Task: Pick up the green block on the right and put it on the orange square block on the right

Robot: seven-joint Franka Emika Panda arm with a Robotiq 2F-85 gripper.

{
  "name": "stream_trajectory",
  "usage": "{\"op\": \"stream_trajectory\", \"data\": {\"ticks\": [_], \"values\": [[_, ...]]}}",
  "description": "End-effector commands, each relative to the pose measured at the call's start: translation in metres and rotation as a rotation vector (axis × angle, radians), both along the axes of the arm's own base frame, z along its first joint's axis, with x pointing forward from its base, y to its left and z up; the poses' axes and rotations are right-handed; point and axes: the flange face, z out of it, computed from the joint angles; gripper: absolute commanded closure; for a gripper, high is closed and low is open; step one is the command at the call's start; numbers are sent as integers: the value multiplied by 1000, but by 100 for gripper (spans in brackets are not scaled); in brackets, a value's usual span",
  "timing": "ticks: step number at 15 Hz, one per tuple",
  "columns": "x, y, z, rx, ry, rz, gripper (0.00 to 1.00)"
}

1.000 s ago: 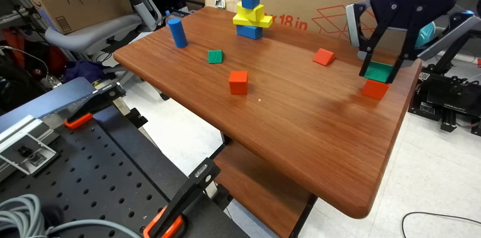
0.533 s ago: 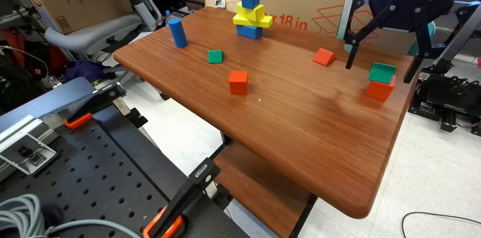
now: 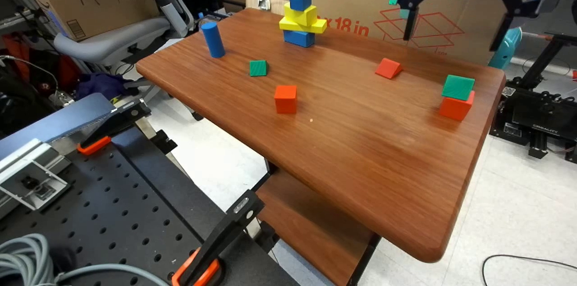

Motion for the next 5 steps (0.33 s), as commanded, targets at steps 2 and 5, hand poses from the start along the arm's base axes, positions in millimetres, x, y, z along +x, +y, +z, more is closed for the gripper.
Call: {"op": "stream_trajectory", "data": {"ticks": [2, 5], "values": [[-4, 15, 18, 11, -14, -9, 0], [-9, 25, 33, 16, -24, -12, 0]]}}
